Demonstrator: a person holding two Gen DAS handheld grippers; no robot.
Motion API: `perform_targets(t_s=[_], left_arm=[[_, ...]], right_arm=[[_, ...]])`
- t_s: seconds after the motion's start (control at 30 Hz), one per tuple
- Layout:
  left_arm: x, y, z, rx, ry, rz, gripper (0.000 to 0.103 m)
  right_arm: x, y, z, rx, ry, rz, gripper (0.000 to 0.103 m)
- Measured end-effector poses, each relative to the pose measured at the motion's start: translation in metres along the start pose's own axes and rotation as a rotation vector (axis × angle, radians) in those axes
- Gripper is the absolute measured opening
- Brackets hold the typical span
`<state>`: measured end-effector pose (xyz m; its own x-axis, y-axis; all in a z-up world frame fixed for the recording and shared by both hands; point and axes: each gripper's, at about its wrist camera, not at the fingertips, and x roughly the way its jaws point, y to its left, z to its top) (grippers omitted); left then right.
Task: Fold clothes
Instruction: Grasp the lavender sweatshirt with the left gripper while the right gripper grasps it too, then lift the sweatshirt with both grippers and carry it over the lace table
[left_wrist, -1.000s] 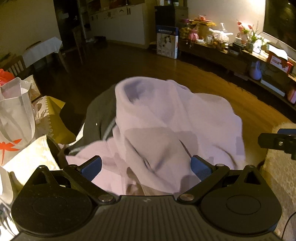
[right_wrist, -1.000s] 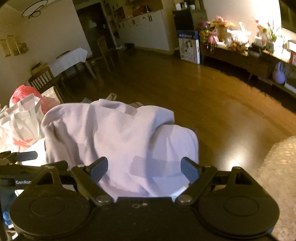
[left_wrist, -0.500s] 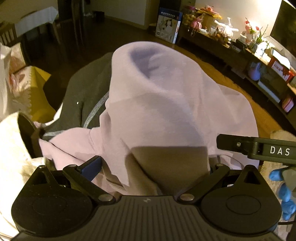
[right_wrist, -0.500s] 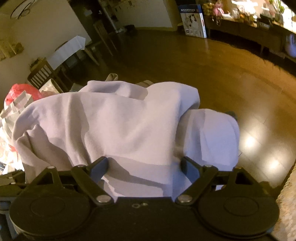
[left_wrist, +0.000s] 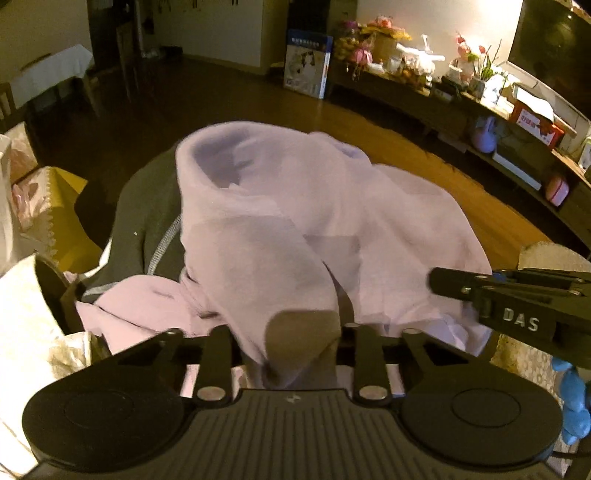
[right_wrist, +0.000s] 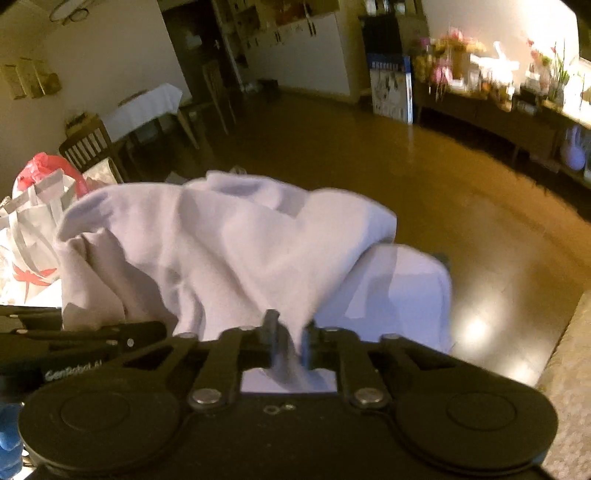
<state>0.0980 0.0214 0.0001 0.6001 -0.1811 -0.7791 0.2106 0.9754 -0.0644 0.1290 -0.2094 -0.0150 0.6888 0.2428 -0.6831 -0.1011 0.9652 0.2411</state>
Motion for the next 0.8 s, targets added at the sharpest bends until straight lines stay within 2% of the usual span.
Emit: perform_targets(t_s=[0.13,0.33,0.5,0.67,0.8], left_arm=[[-0.037,-0.012,0.007,0.032,-0.078,-0.028,0.015],[-0.086,-0.061,0.017,0.103,-0.168,-0.059,0.014],[-0.122,-0.105,0.023,0.161,-0.231,-0.103,0.014],[-0.159,-0.164,0.028,0.216,-0.279,-0.214,0.014],[-0.178,-0.219,0.024,0.276,-0.284,-0.319,0.014]], right_arm=[[-0.044,-0.003,0.006,-0.016,-0.119,-0.008,0.103],[-0.129,-0.023,0.013,-0.02,-0.267,-0.004,0.103],[-0.188,-0.046,0.012,-0.01,-0.372,-0.057,0.103],[-0.244,-0.088,-0.002,0.035,-0.442,-0.141,0.103],[-0.283,-0.128,-0.021,0.086,-0.478,-0.229,0.103]])
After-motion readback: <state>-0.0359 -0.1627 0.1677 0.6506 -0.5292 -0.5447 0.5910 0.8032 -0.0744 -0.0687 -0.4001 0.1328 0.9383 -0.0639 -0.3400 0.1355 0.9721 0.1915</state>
